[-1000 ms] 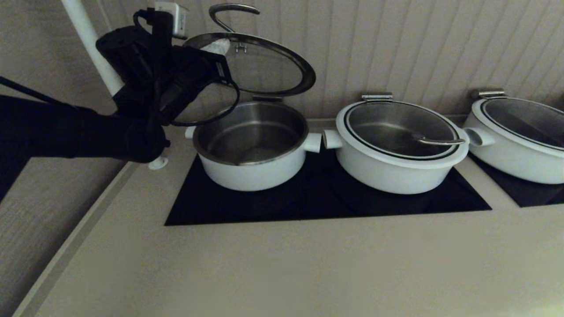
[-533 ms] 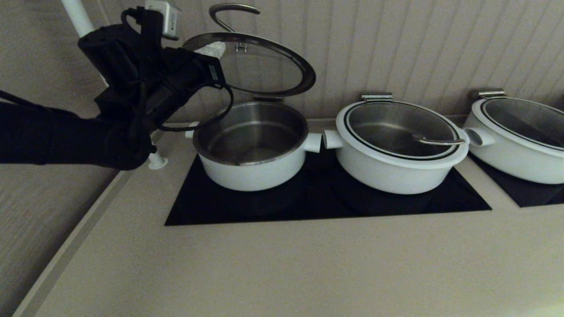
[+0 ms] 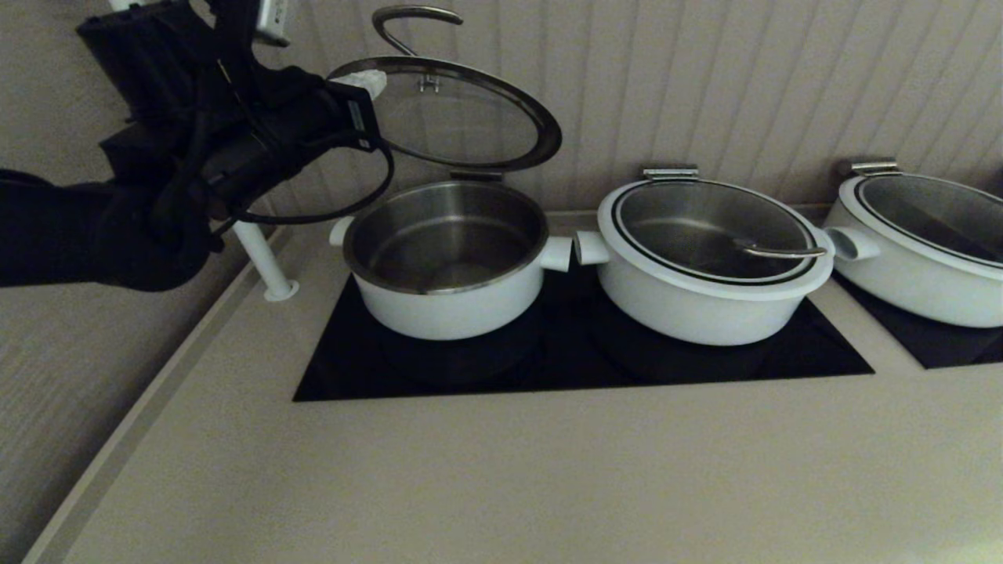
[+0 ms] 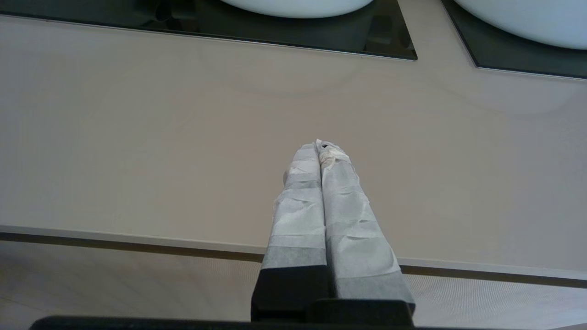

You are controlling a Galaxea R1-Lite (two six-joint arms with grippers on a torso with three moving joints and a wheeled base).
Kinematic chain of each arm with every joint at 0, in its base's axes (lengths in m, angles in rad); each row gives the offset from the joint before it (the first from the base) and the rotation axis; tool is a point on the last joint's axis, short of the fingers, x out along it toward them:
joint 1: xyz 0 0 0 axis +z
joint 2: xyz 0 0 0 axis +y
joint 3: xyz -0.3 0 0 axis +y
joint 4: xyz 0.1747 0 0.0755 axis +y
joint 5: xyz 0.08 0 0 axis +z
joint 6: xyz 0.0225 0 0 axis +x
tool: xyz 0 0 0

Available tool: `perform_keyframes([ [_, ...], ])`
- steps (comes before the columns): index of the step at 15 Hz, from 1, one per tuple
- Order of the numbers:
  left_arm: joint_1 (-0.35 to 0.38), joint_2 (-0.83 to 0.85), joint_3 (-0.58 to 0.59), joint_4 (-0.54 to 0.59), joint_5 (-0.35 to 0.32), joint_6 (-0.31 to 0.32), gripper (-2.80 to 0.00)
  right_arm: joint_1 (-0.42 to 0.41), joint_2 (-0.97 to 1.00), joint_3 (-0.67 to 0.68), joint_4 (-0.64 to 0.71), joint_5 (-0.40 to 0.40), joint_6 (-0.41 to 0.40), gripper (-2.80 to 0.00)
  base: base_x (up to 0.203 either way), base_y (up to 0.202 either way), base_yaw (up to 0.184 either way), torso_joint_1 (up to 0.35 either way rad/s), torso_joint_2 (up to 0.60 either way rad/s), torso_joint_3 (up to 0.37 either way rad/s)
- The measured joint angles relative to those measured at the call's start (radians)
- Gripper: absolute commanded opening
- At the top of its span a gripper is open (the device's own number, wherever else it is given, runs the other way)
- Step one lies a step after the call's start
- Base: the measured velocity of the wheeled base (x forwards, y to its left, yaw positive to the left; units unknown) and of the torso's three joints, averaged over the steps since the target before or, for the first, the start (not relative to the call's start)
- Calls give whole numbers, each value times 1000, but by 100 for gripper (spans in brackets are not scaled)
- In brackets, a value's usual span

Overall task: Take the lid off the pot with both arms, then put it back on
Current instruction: Close the pot lid

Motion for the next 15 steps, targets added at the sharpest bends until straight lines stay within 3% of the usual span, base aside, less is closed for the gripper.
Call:
perform_keyframes([
  [5,0,-84,-54,169,-1,27,-280,0,0,0,0,0,-1,-280,0,0,0,0,0,0],
  [10,-1,-76,-264,334,-15,46,-280,0,0,0,0,0,0,-280,0,0,0,0,0,0],
  [13,-1,-44,-373,443,-68,51,-280,0,0,0,0,0,-1,-280,0,0,0,0,0,0],
  [15,-1,-32,-388,452,-96,52,-280,0,0,0,0,0,0,-280,0,0,0,0,0,0],
])
